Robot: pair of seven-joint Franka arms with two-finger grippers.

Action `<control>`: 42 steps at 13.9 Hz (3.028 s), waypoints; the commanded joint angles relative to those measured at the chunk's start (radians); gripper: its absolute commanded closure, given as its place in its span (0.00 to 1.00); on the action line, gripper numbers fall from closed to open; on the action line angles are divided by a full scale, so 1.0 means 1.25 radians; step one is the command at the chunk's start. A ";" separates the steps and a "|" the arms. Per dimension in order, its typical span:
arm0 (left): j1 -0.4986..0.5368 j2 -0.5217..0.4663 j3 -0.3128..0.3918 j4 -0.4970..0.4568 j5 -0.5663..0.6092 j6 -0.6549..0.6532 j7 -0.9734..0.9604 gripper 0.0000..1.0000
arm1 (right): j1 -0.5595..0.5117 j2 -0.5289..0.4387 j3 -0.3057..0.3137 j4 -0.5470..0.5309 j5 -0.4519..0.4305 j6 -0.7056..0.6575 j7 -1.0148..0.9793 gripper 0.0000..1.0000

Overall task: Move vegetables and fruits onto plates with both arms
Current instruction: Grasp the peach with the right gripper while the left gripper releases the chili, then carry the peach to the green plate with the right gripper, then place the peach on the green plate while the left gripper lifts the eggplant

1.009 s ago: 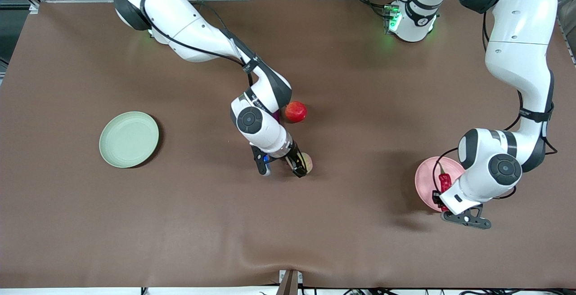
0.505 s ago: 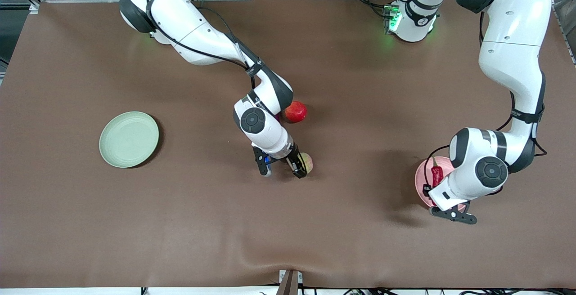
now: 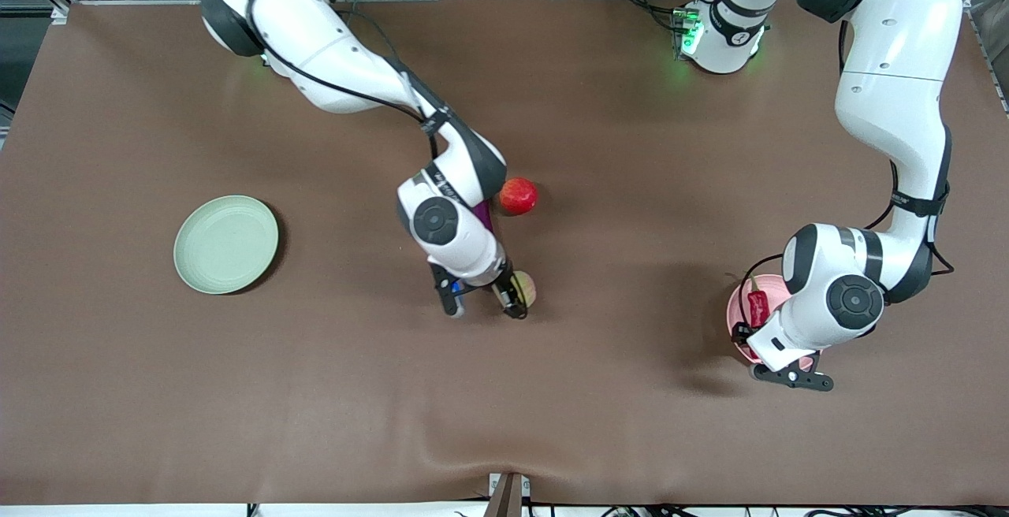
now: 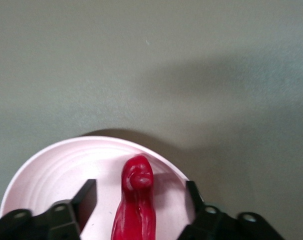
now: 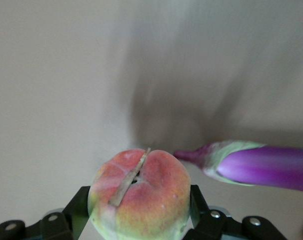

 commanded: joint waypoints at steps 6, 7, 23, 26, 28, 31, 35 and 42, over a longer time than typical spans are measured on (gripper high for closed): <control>-0.019 -0.029 -0.008 0.077 -0.044 -0.008 -0.084 0.00 | -0.377 -0.180 0.211 0.063 0.040 -0.464 -0.347 1.00; -0.030 -0.029 -0.008 0.078 -0.057 -0.008 -0.098 0.00 | -0.412 -0.208 0.206 0.059 0.035 -0.544 -0.440 1.00; -0.410 -0.108 -0.047 0.075 -0.122 -0.212 -0.704 0.00 | -0.574 -0.444 -0.083 -0.658 -0.060 -0.199 -1.422 1.00; -0.500 -0.091 -0.044 0.075 -0.195 -0.218 -0.761 0.00 | -0.611 -0.436 -0.091 -0.708 -0.058 -0.144 -1.485 1.00; -0.531 -0.064 -0.039 0.075 -0.194 -0.217 -0.806 0.00 | -0.619 -0.438 -0.092 -0.743 -0.026 -0.117 -1.516 1.00; -0.554 -0.036 -0.036 0.077 -0.191 -0.200 -0.832 0.00 | -0.615 -0.435 -0.092 -0.749 -0.013 -0.117 -1.515 0.17; -0.604 0.013 0.031 0.084 -0.189 -0.052 -0.856 0.00 | -0.609 -0.436 -0.091 -0.716 -0.010 -0.158 -1.507 0.00; -0.747 0.098 0.171 0.095 -0.189 0.097 -0.979 0.00 | -0.555 -0.435 -0.091 -0.494 0.092 -0.437 -1.272 0.00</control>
